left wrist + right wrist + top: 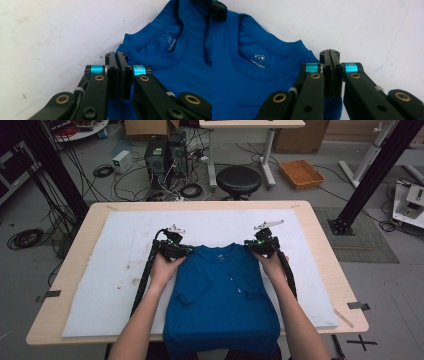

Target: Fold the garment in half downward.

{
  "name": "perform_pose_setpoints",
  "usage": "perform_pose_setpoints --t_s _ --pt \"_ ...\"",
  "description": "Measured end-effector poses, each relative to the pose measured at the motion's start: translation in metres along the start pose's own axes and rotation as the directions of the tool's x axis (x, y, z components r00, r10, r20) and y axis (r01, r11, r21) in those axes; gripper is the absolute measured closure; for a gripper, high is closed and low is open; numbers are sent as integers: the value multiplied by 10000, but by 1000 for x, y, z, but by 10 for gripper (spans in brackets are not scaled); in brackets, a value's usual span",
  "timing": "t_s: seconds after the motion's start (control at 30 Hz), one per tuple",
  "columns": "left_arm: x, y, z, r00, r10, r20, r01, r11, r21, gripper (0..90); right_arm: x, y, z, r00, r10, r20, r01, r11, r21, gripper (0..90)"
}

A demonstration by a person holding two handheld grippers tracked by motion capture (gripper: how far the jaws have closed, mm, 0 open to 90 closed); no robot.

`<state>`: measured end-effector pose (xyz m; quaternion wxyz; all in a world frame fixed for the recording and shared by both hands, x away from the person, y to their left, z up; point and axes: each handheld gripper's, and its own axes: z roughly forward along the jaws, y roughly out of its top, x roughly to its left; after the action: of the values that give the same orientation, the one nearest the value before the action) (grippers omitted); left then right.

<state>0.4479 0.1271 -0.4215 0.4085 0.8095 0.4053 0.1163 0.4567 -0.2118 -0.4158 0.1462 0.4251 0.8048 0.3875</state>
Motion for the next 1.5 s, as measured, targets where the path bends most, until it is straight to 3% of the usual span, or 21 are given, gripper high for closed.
perform_pose_setpoints --t_s 0.13,0.37,0.53,0.7,0.87,1.03,1.4,1.5 --pt "1 3 -6 9999 34 126 -31 9998 -206 874 -2 5 -4 9999 111 -46 -112 9998 -164 900" --pt "-17 9 -27 9962 839 227 -829 9957 -421 873 11 3 -28 9991 -370 -229 353 9969 -703 900" --pt "-36 5 -45 9891 1351 582 -1313 9892 -649 873 25 -7 -53 9965 -651 -516 580 9900 -1287 900" --pt "-54 -11 -67 9804 1775 855 -1701 9815 -878 873 42 -24 -76 9925 -1097 -534 1000 9821 -1597 900" --pt "-71 -31 -87 9688 2207 1129 -2088 9720 -1078 873 56 -46 -101 9871 -1468 -635 1318 9715 -1970 900" --pt "-91 -52 -103 9537 2678 1371 -2524 9602 -1194 873 70 -72 -121 9825 -1686 -793 1496 9676 -2033 900" --pt "-130 -102 -122 9092 3841 1606 -3708 9225 -1074 872 101 -127 -146 9676 -2332 -973 2134 9603 -1796 900" --pt "-137 -113 -123 9025 3975 1656 -3862 9173 -972 871 108 -137 -151 9669 -2310 -1082 2108 9625 -1706 900"
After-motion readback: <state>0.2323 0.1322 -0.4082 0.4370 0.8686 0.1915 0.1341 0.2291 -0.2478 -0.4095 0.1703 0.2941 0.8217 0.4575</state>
